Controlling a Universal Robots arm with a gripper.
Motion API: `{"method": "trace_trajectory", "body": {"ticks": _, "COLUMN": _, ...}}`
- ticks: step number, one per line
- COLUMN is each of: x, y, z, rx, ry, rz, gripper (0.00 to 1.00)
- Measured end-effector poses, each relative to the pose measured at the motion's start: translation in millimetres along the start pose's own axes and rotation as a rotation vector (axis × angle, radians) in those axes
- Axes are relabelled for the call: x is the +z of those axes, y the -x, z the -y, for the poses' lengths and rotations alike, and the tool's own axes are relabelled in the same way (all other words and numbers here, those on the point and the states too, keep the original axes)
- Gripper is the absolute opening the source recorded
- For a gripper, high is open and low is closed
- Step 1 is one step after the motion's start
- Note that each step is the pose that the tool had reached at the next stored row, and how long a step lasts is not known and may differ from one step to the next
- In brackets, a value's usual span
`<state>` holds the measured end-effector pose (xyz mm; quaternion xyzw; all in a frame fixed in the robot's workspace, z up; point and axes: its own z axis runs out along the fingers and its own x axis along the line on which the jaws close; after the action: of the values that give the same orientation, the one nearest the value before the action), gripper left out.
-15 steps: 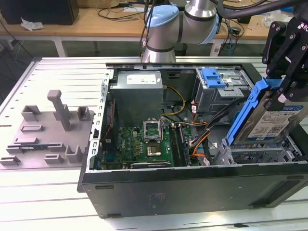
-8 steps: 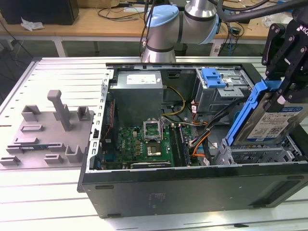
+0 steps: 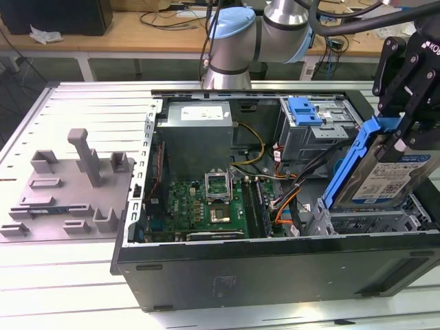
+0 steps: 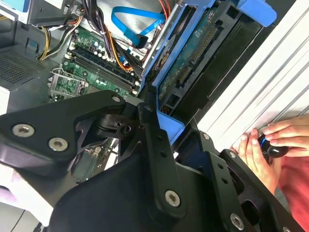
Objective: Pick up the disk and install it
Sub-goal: 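Insert the disk into the insertion slot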
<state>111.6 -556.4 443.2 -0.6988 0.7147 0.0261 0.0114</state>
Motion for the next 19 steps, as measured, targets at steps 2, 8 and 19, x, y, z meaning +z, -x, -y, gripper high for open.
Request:
{"method": "trace_trajectory", "body": {"ticks": 2, "x": 1.6, "y": -0.1, "z": 0.0, "rx": 0.001, "ry": 0.0000, "rz": 0.0001, "gripper": 0.36}}
{"method": "trace_trajectory", "body": {"ticks": 8, "x": 4.5, "y": -0.2, "z": 0.1, "rx": 0.002, "ry": -0.0001, "rz": 0.0001, "gripper": 0.36}}
{"method": "trace_trajectory", "body": {"ticks": 19, "x": 10.3, "y": -0.5, "z": 0.3, "rx": 0.003, "ry": -0.0001, "rz": 0.0002, "gripper": 0.36}}
